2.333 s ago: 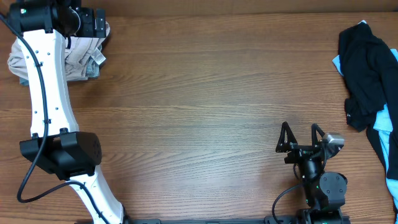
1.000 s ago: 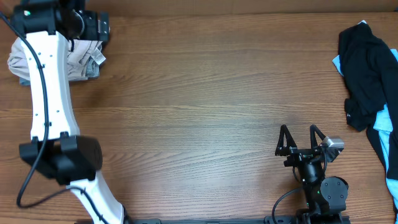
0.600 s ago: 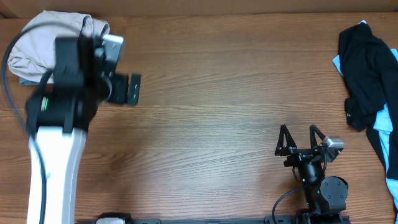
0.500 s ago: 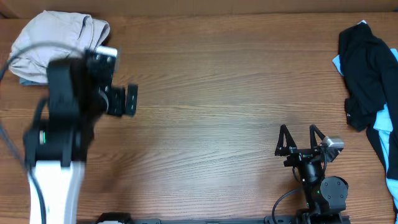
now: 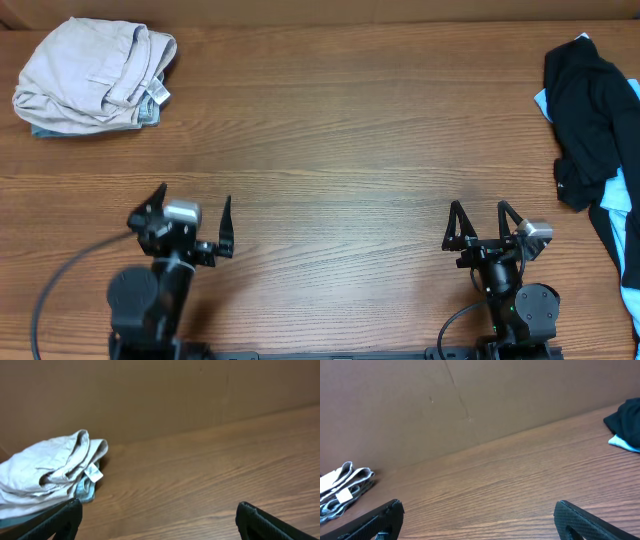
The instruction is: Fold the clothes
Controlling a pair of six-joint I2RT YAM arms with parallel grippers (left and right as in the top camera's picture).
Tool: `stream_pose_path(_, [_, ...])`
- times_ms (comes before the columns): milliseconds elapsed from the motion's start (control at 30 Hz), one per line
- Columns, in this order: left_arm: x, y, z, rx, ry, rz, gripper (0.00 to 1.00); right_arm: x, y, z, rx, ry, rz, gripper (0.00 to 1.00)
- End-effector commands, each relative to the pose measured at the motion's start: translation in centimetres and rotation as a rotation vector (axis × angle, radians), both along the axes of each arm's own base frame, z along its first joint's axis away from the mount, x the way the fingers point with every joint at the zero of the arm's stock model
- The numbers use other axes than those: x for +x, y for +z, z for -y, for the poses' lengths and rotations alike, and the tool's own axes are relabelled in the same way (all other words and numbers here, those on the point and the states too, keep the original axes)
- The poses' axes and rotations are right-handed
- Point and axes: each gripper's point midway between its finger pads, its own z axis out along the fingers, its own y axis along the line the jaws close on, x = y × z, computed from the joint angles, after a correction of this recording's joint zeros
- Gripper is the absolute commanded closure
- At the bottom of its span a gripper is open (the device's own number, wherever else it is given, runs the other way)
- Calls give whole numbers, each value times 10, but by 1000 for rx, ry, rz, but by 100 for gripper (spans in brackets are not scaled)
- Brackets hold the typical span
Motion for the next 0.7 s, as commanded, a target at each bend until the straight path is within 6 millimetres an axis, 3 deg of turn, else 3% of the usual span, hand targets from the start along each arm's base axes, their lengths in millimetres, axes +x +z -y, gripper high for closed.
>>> stream_pose_path(0, [-7, -11, 1, -22, -6, 75, 0, 0, 0, 0, 8, -1, 8, 0])
stream_pose_path(233, [-14, -30, -4, -24, 18, 149, 0, 0, 0, 0, 8, -1, 8, 0])
stream_pose_path(467, [-8, -49, 0, -26, -3, 164, 0, 0, 0, 0, 8, -1, 8, 0])
stream_pose_path(600, [-7, -77, 0, -57, 1, 70, 0, 0, -1, 0, 8, -1, 7, 0])
stream_pose_path(667, [-7, -76, -1, -82, 12, 69, 0, 0, 0, 0, 8, -1, 8, 0])
